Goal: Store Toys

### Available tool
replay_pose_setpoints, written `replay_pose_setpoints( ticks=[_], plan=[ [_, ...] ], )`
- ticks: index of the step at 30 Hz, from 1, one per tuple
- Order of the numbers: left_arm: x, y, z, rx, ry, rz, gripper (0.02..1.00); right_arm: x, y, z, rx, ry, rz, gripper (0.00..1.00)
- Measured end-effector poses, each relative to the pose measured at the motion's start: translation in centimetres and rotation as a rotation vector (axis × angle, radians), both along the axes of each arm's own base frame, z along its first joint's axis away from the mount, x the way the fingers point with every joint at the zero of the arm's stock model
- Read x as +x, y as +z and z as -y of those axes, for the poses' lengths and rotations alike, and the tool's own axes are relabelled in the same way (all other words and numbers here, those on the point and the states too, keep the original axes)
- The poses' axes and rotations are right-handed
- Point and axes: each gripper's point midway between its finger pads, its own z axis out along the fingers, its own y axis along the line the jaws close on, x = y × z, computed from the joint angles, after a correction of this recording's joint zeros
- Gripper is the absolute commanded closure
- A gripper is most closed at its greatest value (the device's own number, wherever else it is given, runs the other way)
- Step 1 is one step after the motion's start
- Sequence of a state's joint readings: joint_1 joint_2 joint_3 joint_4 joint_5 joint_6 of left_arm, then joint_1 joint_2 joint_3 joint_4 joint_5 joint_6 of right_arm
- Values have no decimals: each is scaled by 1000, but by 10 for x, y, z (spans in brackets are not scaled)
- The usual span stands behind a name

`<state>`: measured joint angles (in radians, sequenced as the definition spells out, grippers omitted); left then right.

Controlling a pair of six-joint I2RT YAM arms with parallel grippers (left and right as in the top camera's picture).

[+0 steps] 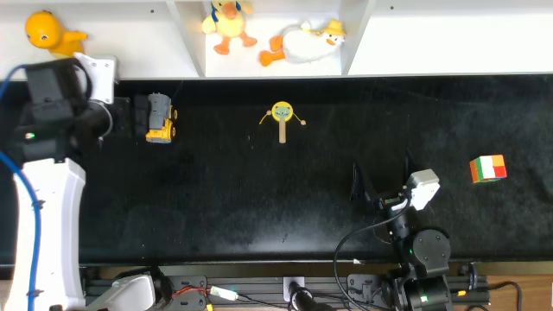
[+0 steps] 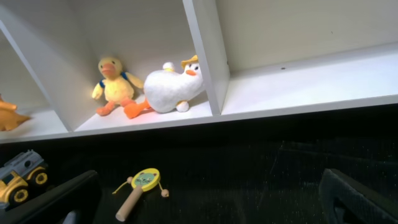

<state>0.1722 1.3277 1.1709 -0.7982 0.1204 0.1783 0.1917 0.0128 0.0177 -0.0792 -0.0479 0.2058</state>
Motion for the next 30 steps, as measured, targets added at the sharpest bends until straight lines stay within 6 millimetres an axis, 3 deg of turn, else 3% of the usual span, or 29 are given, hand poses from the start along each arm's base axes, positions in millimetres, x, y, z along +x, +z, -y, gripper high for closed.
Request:
replay_pose_setpoints(
  ticks=[7,14,21,30],
  plan=[
    [-1,-50,-4,8,27,-42,20,0,0,0,0,0,0,5],
    [10,-83,-2,-16,14,-58,20,0,0,0,0,0,1,5],
    [26,-108,10,-57,-26,-77,20,0,0,0,0,0,0,5],
    [32,-120,30,-33,-79,-91,20,0,0,0,0,0,0,5]
  ],
)
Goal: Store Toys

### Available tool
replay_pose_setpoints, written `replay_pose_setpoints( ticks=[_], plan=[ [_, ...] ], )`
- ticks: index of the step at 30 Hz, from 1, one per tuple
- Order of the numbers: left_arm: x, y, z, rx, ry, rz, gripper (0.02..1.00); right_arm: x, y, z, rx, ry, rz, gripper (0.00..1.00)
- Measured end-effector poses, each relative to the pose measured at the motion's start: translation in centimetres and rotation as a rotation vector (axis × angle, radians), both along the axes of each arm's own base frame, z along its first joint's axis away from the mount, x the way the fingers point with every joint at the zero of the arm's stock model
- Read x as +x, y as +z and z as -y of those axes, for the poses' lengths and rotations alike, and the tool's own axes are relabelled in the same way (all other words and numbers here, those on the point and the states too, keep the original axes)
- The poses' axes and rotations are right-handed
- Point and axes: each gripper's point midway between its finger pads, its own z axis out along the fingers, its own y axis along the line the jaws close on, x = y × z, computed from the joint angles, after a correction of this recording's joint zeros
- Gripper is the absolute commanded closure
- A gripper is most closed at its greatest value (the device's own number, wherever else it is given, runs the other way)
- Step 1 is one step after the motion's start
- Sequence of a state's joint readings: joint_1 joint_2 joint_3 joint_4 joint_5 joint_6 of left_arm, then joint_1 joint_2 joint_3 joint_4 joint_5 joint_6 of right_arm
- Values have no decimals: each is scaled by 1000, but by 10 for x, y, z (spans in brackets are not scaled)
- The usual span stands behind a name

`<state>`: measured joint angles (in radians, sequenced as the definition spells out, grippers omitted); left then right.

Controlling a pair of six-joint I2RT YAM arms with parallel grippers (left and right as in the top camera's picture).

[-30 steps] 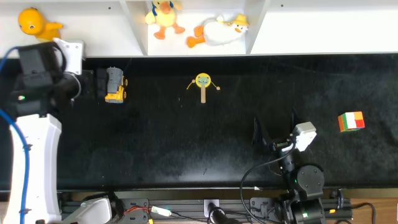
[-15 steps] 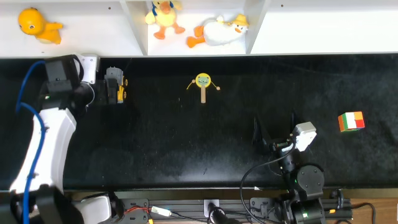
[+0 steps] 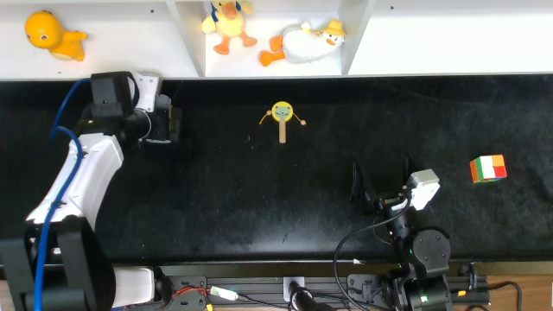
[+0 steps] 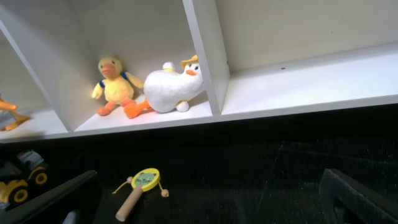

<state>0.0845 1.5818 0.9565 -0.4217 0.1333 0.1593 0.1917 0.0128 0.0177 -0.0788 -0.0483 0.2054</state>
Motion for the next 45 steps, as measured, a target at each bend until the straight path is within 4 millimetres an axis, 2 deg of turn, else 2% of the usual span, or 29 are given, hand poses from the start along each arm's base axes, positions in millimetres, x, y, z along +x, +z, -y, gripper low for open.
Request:
replay_pose_setpoints(
  ticks=[6,8,10,13,20,24,37,41,43,45],
  plan=[
    [0,-18,-3,20,8,-42,18,0,0,0,0,0,0,5],
    [1,-23,-4,25,12,-46,51,0,0,0,0,0,0,5],
    [4,-23,-5,29,15,-37,110,0,0,0,0,0,0,5],
    [10,-20,-6,33,23,-10,268,0,0,0,0,0,0,5],
    [11,-20,-11,57,32,-7,417,0,0,0,0,0,0,7],
    [14,-17,-11,58,37,9,581,0,0,0,0,0,0,5],
    [8,-16,-11,41,63,-36,741,0,0,0,0,0,0,5],
    [-4,-7,-11,40,68,-88,822,0,0,0,0,0,0,7],
    [-6,6,-11,40,75,-82,840,0,0,0,0,0,1,5],
    [-3,27,-12,42,77,-35,853,0,0,0,0,0,0,7]
  ],
)
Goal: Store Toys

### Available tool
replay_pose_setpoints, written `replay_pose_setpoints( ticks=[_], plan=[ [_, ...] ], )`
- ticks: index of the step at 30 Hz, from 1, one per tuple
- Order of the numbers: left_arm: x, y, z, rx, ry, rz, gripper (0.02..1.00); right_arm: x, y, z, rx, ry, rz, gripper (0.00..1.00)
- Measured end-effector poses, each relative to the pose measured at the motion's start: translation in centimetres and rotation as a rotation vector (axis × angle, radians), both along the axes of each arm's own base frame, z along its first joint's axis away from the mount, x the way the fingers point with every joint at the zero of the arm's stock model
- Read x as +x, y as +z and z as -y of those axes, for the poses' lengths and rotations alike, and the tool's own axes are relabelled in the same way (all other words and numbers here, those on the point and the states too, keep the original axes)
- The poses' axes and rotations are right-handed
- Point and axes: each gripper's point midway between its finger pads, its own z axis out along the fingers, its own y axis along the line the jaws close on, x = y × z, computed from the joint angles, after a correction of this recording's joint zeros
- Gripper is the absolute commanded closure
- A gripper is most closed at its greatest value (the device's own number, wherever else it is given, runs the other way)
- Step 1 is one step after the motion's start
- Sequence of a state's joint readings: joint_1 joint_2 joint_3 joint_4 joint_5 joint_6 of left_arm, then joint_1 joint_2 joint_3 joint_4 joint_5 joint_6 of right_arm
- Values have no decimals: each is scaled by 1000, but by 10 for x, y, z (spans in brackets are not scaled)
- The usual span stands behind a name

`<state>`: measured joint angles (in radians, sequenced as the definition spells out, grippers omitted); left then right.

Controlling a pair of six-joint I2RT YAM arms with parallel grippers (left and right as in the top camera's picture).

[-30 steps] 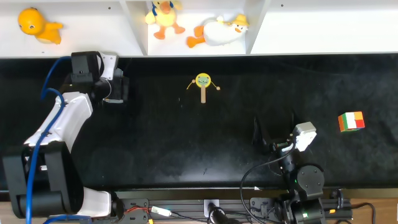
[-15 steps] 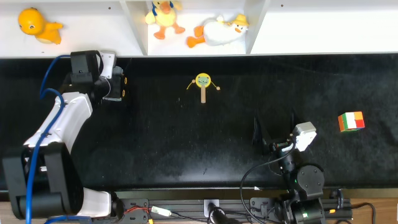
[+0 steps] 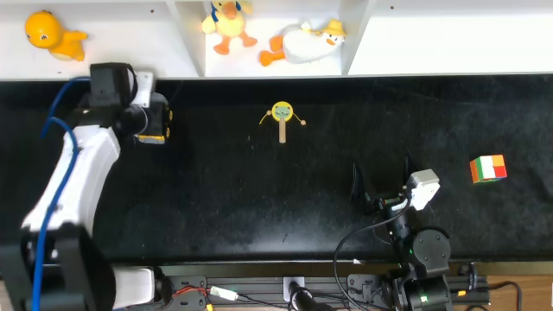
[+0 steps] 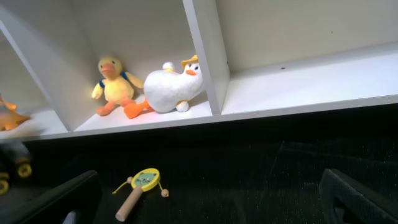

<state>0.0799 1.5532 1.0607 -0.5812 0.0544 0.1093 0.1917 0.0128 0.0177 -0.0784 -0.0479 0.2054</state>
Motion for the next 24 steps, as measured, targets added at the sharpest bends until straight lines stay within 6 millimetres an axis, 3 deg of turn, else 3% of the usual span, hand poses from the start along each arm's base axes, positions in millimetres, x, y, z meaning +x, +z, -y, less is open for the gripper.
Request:
replay_pose_setpoints(
  ticks=[5,9,13,18,24],
  plan=[
    [9,60,-3,20,12,186,855,0,0,0,0,0,0,5],
    [25,91,-5,33,19,315,855,0,0,0,0,0,0,7],
    [43,92,-7,40,24,368,864,0,0,0,0,0,0,5],
    [70,78,-10,30,42,404,877,0,0,0,0,0,0,5],
    [89,78,-10,8,60,463,879,0,0,0,0,0,0,9]
  ],
)
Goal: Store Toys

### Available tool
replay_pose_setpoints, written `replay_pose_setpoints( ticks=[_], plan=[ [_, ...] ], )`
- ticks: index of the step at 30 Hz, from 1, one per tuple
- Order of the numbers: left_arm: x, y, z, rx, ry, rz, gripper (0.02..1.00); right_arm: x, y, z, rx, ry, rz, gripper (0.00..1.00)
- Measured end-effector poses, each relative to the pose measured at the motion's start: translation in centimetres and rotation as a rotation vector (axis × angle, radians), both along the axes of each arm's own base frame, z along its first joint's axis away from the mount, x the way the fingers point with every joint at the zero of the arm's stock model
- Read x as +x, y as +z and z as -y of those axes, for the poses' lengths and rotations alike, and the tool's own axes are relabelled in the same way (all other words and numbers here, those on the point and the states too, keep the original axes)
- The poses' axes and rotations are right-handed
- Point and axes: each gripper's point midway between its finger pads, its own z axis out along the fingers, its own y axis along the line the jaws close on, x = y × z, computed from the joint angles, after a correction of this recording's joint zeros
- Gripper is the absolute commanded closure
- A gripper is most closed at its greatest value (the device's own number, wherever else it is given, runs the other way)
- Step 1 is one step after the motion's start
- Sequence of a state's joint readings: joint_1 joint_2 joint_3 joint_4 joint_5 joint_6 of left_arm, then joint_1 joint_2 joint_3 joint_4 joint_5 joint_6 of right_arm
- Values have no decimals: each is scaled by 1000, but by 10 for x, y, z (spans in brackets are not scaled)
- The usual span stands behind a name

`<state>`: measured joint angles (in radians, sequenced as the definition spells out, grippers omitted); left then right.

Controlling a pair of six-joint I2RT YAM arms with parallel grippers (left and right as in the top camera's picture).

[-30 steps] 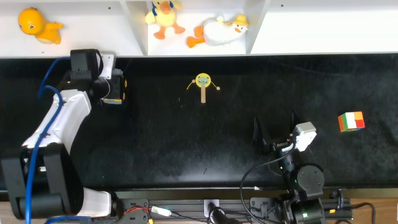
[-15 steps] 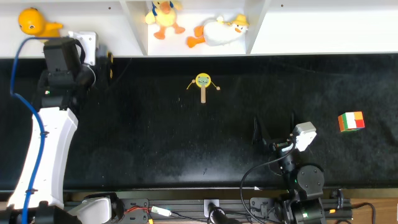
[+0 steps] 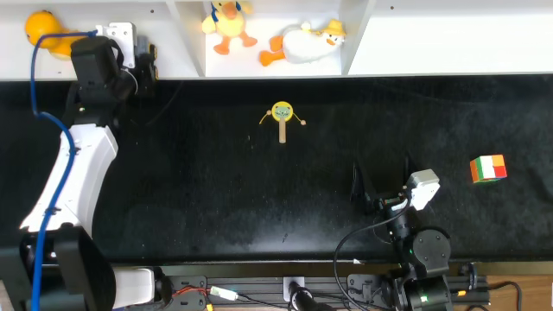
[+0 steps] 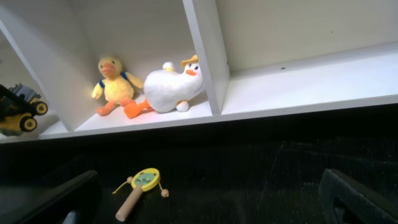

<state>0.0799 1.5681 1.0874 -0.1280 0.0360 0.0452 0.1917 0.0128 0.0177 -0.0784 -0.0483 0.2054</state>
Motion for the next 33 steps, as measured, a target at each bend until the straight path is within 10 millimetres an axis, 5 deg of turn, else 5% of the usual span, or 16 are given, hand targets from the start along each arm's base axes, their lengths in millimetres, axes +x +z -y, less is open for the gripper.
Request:
replay_pose_setpoints(
  ticks=[24,27,30,33],
  plan=[
    [35,-17,8,-41,-42,77,862,0,0,0,0,0,0,5],
    [35,-17,8,-41,-42,79,663,0,0,0,0,-1,0,7],
    [35,-17,8,-42,-42,78,283,0,0,0,0,0,0,7],
    [35,-19,8,-45,-41,75,180,0,0,0,0,0,0,5]
  ],
)
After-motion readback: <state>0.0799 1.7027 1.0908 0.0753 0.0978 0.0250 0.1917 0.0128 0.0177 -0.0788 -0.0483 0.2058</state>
